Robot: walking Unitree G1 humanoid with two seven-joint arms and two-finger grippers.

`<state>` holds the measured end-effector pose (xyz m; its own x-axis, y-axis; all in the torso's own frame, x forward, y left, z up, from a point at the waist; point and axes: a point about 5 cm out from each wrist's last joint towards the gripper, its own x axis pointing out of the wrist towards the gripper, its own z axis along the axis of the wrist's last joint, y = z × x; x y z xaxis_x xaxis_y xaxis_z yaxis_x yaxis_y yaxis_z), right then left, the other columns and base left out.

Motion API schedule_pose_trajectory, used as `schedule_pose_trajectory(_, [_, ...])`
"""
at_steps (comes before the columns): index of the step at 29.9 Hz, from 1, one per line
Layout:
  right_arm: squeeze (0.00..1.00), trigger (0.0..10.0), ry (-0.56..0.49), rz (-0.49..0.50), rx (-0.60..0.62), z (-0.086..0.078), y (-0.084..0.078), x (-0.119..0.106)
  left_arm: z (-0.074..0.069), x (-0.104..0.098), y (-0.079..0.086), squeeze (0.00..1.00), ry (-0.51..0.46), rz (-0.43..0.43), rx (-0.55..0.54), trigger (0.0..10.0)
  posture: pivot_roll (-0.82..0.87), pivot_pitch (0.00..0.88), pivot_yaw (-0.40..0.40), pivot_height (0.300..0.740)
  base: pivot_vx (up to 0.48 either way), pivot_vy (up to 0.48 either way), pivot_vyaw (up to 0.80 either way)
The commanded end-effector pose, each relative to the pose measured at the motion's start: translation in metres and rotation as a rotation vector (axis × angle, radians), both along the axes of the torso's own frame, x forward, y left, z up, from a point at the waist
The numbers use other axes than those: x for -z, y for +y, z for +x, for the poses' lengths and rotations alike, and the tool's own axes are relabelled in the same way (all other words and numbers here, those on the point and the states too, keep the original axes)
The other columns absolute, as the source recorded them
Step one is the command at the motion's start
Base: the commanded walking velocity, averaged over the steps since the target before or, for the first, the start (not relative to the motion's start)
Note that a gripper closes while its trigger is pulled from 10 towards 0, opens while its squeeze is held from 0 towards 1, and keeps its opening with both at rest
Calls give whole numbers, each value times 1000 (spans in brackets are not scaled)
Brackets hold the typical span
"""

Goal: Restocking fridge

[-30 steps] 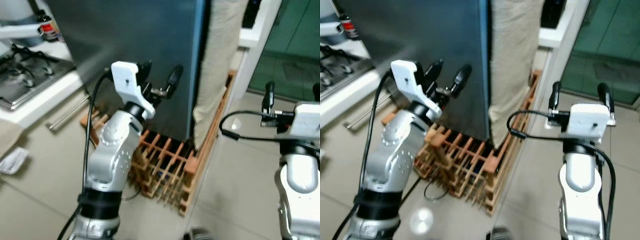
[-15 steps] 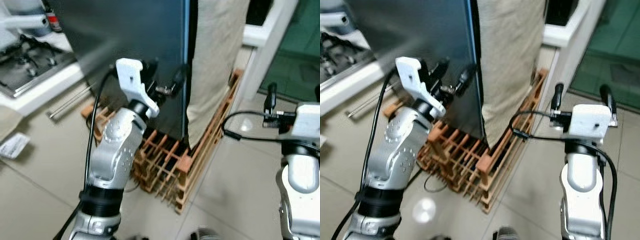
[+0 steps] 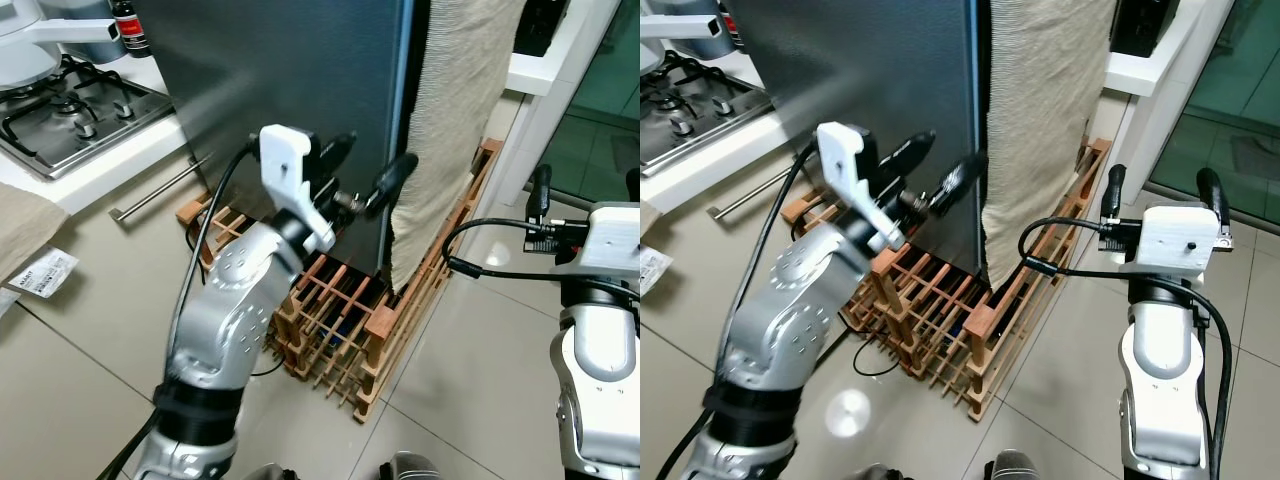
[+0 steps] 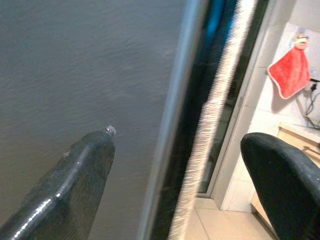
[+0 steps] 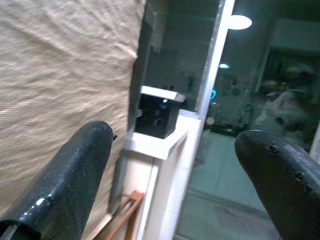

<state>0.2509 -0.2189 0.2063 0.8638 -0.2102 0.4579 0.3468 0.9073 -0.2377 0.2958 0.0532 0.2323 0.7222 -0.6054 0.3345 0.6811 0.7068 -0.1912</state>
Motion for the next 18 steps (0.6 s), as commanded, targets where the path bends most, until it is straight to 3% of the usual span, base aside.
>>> schedule_pose_trajectory(1, [0,10000,-7,10,13,3,-5,-2,1,-2,9,0,-24,-4,-46,10000,-283,71,89,723,0,-480,0])
schedule_pose_trajectory(6, [0,10000,-7,8,15,5,-6,-2,-9,-4,10,0,-53,-45,3,10000,-278,70,83,723,0,-480,0])
schedule_pose_trajectory(11, [0,10000,-3,7,7,7,-6,-1,-5,-6,12,0,-37,-86,-39,10000,-278,63,80,723,0,-419,0])
schedule_pose_trajectory(18, [0,10000,-5,6,0,9,-5,0,2,-1,14,0,-33,-27,-71,10000,-274,52,83,723,0,0,0])
